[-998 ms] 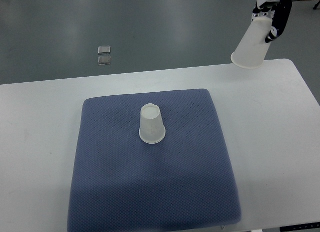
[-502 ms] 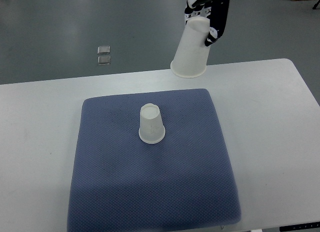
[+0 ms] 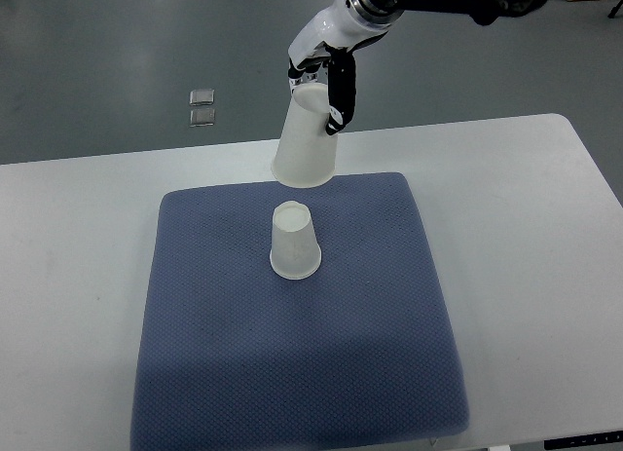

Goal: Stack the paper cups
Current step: 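Lower the held cup onto the upside-down cup on the pad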

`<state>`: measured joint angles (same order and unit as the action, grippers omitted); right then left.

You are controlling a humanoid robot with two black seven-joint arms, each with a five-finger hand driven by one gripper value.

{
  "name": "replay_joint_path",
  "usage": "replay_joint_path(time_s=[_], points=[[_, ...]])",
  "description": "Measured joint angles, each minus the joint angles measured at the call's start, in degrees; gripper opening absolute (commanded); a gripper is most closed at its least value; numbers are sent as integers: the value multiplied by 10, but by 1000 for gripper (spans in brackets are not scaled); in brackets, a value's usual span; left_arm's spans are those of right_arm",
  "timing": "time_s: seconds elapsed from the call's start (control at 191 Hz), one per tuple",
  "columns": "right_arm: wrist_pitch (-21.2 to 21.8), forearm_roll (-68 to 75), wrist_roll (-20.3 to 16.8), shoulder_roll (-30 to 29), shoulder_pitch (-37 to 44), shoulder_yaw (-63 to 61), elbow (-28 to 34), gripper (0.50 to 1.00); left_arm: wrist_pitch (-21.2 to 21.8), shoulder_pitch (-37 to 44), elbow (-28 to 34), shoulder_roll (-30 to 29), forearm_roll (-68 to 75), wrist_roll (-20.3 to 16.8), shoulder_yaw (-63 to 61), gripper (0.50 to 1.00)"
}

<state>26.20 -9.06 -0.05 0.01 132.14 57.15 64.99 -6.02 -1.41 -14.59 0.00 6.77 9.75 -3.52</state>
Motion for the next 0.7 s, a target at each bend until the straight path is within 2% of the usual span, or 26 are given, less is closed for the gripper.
replay_joint_path(time_s=[0.329, 0.7], points=[[-41, 55, -10, 0, -33, 0, -1, 641, 0, 0, 4, 0, 0, 0, 1, 1000], [-45, 63, -13, 0, -53, 0, 22, 658, 0, 0, 4, 0, 0, 0, 1, 1000]])
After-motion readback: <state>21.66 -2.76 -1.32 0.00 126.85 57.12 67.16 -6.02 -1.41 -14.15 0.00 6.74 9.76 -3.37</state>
